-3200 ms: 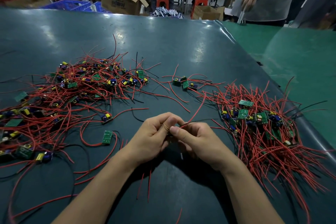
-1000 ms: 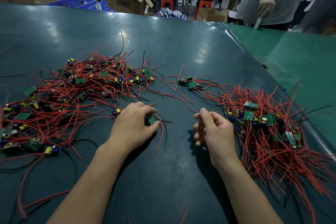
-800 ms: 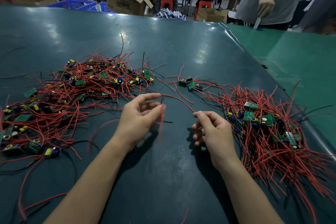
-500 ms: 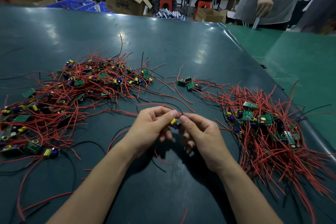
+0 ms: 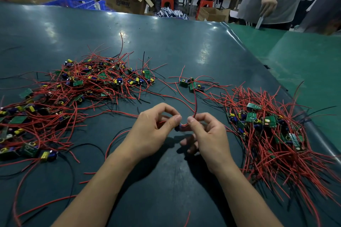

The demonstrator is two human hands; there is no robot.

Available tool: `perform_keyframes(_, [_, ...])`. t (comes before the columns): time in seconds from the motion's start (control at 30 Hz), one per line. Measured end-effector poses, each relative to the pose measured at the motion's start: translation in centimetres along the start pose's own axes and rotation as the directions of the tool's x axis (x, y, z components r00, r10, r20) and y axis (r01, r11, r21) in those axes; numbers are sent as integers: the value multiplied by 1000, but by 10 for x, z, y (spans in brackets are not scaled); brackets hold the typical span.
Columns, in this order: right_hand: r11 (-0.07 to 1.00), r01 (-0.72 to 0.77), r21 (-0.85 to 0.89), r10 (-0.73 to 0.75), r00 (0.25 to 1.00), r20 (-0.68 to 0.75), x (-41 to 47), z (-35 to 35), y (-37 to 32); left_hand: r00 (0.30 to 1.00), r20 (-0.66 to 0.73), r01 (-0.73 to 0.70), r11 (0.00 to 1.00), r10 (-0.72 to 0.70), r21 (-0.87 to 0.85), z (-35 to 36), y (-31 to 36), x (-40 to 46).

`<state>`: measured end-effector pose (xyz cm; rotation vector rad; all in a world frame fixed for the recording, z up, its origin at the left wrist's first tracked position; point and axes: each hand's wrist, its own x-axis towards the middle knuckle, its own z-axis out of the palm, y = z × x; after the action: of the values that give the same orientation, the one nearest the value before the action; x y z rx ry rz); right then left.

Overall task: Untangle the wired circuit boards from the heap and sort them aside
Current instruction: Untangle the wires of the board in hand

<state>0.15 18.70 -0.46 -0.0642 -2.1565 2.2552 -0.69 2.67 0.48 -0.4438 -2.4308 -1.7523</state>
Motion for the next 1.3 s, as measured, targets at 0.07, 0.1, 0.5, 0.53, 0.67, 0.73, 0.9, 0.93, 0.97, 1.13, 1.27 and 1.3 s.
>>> perform_keyframes(0.07, [998, 52, -36, -54, 997, -58, 2, -3, -1, 1000, 9, 31, 999, -30, -11, -1, 0, 1])
perform_keyframes(0.1, [996, 74, -59, -79, 993, -90, 3, -5, -2, 999, 17, 49, 999, -49, -21, -1, 0, 1])
perform_keyframes(0.5, [957, 48, 286, -16, 994, -111, 7, -11, -6, 979, 144, 169, 970, -145, -175, 2, 3, -1])
perform_keyframes(0.53, [961, 73, 265, -40, 991, -126, 7, -11, -6, 977, 136, 192, 952, -163, -239, 1, 4, 0])
perform_keyframes(0.67, [967, 155, 204, -108, 969, -224, 9, -11, -5, 970, 109, 243, 862, -217, -445, -2, 7, 3])
perform_keyframes(0.73, [967, 186, 174, -133, 952, -275, 10, -12, -5, 968, 101, 250, 835, -231, -489, -3, 9, 3])
perform_keyframes(0.9, [965, 244, 94, -203, 926, -319, 11, -14, -5, 958, 79, 272, 785, -275, -556, -4, 10, 5])
perform_keyframes(0.93, [963, 236, 132, -184, 928, -323, 12, -15, -5, 956, 65, 272, 779, -287, -564, -4, 9, 5])
perform_keyframes(0.97, [957, 222, 184, -154, 933, -325, 12, -15, -5, 954, 49, 270, 775, -296, -571, -3, 9, 5])
perform_keyframes(1.13, [957, 206, 206, -133, 937, -322, 12, -17, -4, 943, -3, 284, 811, -332, -511, 2, 7, 5])
perform_keyframes(1.27, [960, 245, 133, -172, 897, -407, 15, -19, -6, 952, 36, 290, 856, -305, -428, 5, 8, 3])
perform_keyframes(1.3, [961, 249, 117, -178, 887, -425, 15, -20, -6, 953, 44, 289, 858, -299, -424, 5, 8, 3])
